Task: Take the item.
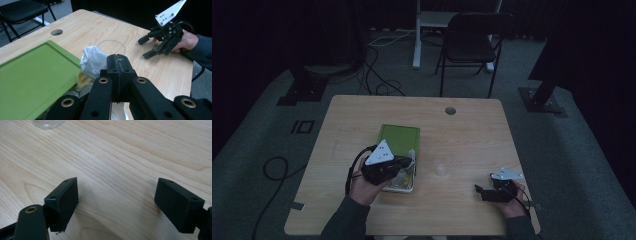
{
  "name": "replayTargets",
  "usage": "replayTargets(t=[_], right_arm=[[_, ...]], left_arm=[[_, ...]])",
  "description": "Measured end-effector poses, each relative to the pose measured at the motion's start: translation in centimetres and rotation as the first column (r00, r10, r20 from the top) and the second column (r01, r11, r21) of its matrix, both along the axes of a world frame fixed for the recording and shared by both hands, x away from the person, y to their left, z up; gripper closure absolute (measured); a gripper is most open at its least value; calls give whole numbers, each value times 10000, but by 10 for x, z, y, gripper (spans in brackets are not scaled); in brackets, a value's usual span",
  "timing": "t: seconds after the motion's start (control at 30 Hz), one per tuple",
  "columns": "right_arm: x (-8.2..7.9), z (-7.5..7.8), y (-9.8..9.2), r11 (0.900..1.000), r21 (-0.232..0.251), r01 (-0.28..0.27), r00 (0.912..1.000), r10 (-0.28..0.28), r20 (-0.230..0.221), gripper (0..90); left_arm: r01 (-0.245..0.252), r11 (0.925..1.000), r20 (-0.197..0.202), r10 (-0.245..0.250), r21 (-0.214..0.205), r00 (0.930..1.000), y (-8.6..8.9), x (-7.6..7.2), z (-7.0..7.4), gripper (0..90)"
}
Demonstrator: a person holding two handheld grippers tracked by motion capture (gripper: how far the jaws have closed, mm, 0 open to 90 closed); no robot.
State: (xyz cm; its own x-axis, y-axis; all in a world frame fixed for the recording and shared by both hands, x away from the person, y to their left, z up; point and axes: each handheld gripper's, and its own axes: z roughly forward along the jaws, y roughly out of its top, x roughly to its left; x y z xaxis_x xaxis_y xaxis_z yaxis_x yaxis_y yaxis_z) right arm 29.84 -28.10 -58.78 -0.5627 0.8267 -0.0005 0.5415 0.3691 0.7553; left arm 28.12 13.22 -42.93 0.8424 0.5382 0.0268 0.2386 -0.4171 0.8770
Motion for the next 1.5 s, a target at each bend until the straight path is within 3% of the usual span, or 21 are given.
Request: replayTargets(t=[0.67,1.5], right_arm=[[0,0,0,10000,-9,-11,10000,11,-9,189],[0,0,0,10000,-5,-3,10000,3,-17,190]], left_arm=[[325,9994,137,-323,-156,9994,-21,13,9,900],[466,9984,53,-465,-328,9989,-34,29,7,900]])
